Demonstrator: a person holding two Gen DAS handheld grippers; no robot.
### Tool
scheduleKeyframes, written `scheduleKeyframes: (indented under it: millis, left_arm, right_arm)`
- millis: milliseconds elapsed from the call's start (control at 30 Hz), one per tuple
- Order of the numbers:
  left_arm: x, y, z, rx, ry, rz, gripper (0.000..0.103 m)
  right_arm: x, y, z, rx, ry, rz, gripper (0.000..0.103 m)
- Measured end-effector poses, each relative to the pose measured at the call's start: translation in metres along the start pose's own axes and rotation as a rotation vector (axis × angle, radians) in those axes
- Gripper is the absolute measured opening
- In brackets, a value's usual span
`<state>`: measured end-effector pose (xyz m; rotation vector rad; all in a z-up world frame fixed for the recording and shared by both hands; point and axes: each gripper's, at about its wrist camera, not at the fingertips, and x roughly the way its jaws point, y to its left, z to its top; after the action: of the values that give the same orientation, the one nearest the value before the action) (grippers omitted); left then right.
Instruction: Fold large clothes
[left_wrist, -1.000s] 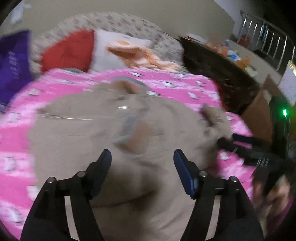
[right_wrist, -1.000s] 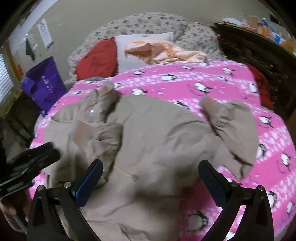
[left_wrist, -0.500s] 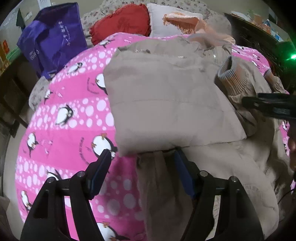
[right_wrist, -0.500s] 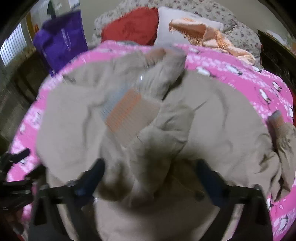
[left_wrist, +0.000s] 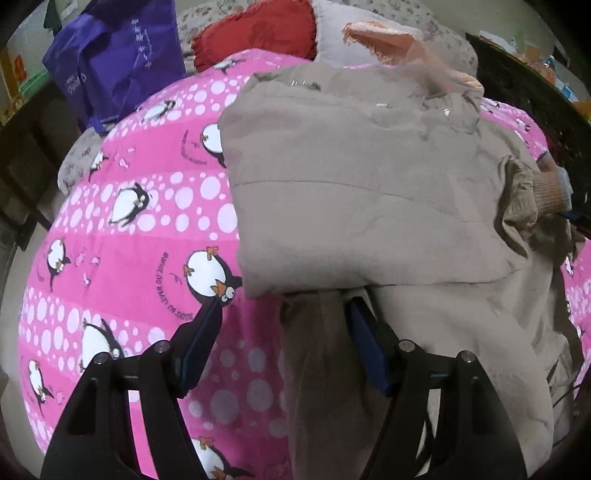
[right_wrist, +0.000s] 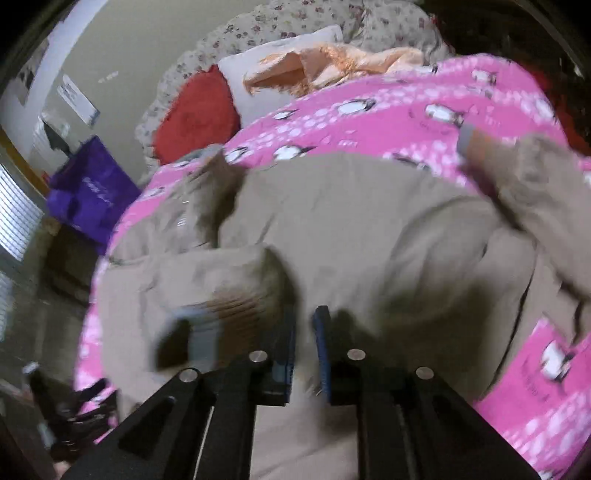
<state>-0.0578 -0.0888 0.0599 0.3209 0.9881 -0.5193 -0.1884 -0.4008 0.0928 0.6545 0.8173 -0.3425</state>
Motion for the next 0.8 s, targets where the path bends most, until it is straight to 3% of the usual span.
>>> scheduleKeyframes:
  millis: [67, 133, 333, 533, 633, 667, 733, 800]
  left_arm:
    - [-0.006, -0.001, -0.001, 0.016, -0.011, 0.001, 0.070]
    - [-0.010, 0.001, -0.002, 0.025, -0.010, -0.001, 0.070]
    - [-0.006, 0.006, -0.007, 0.019, 0.005, -0.005, 0.070]
    - [0.000, 0.008, -0.013, -0.038, 0.028, -0.014, 0.070]
    - [-0.003, 0.012, -0.013, -0.056, 0.035, -0.023, 0.070]
    - [-0.005, 0.012, -0.013, -0.052, 0.038, -0.020, 0.070]
    - [-0.011, 0.011, -0.012, -0.029, 0.033, -0.013, 0.070]
    - [-0.016, 0.011, -0.013, -0.015, 0.018, -0.004, 0.070]
  right_arm:
    - [-0.011, 0.009, -0.007, -0.015, -0.034, 0.033, 0.076]
    - [-0.026, 0.014, -0.015, -0.006, -0.091, 0.093, 0.090]
    - [-0.051, 0.013, -0.024, 0.009, -0.158, 0.139, 0.094]
    - [0.016, 0.056, -0.027, -0.185, 0.006, 0.026, 0.094]
    - [0.058, 0.076, -0.027, -0.236, 0.078, -0.009, 0.087]
    - [0.066, 0.079, -0.026, -0.245, 0.077, -0.025, 0.059]
    - [0.071, 0.076, -0.017, -0.205, 0.058, -0.003, 0.018]
    - [0.054, 0.064, -0.006, -0.131, -0.003, 0.082, 0.015]
